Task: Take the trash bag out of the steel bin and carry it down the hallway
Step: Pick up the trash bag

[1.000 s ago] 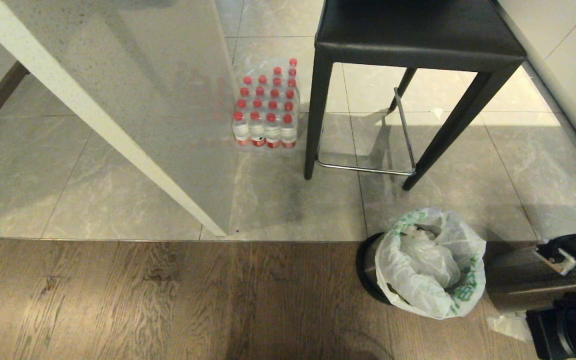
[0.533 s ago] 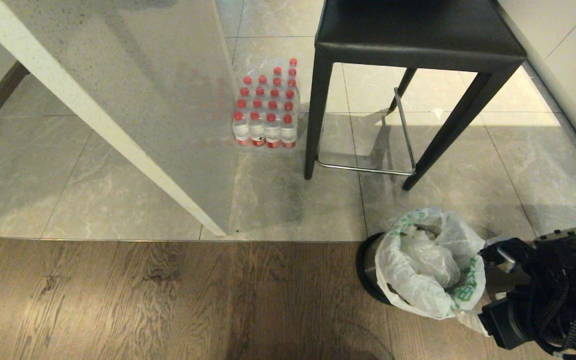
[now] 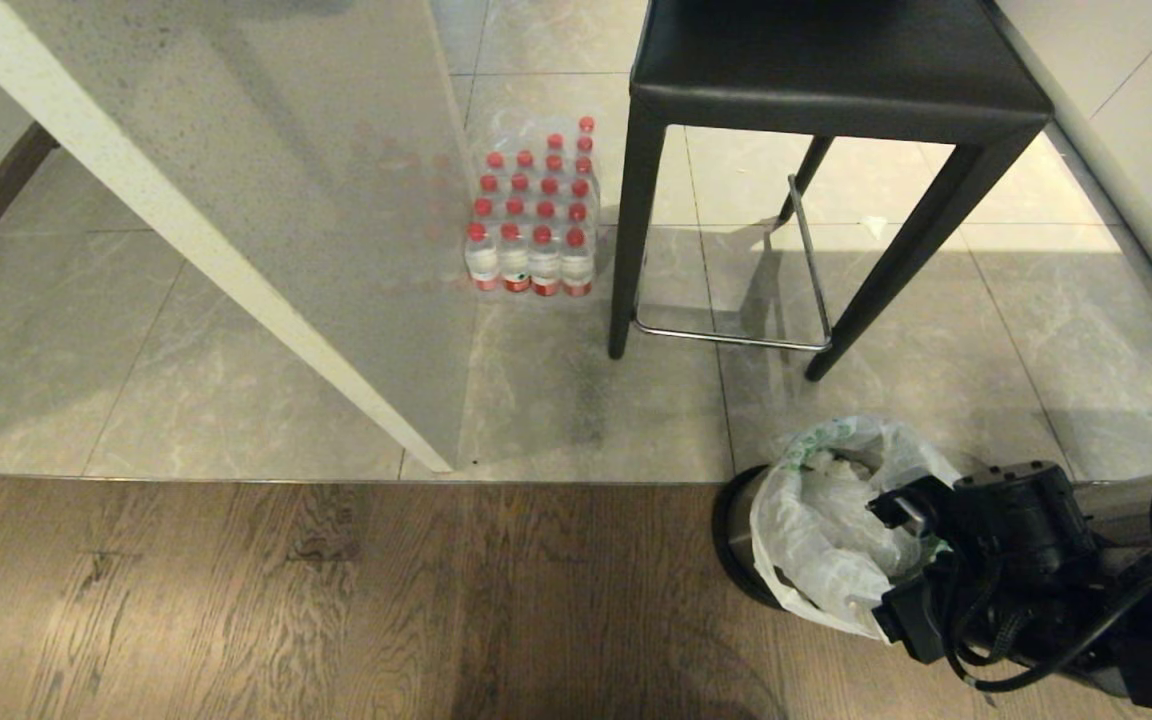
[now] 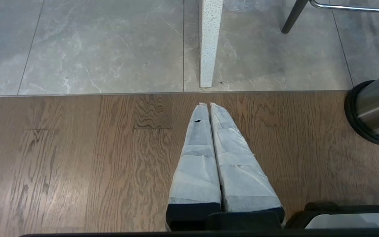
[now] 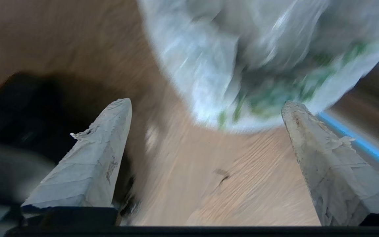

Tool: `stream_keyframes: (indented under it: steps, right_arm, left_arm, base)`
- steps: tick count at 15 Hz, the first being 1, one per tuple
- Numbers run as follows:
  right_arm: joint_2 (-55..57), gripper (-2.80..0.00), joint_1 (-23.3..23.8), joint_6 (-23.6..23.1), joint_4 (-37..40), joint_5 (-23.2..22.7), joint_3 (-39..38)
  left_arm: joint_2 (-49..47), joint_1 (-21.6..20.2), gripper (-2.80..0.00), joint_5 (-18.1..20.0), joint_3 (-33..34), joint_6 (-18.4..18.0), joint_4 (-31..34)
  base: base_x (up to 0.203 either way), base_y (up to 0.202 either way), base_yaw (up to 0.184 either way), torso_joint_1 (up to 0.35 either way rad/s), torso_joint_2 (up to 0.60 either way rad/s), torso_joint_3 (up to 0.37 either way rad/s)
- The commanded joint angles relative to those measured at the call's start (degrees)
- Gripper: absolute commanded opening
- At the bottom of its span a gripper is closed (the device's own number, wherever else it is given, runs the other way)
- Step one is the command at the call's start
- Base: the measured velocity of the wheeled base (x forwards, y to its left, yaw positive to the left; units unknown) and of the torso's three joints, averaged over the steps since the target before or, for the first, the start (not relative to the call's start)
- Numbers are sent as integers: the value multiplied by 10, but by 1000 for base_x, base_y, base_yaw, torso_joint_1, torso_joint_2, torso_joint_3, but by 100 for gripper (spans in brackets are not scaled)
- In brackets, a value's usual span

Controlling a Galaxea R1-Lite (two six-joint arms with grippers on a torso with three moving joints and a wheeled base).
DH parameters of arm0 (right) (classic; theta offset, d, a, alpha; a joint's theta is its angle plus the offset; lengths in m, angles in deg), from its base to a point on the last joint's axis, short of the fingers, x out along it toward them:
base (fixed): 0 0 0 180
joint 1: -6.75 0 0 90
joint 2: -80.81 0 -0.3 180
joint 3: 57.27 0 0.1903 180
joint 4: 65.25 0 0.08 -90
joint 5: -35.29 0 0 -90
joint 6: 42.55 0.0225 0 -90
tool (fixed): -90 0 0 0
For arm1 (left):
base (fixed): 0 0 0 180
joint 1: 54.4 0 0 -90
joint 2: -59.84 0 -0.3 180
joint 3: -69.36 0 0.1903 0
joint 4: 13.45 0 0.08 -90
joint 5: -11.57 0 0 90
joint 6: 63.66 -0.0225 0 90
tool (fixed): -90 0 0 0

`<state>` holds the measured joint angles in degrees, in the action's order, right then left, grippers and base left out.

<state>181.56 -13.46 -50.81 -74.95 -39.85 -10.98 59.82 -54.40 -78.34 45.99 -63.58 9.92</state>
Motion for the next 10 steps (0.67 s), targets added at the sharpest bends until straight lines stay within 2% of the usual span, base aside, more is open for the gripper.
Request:
stream_keyframes:
  steps: [1,5,10]
  right_arm:
    - [51,0,5,-4,-17,6,3]
    - [91,0,26,-7,-81,9,12]
    - [99,0,57,-5,-103,9,19]
  left_arm:
    - [0,0,-280,0,0,0,0]
    - [0,0,-280,0,0,0,0]
    - [0,0,-280,0,0,0,0]
  base:
    - [0,0,0,0,0,0]
    - [0,0,0,0,0,0]
    - [0,0,0,0,0,0]
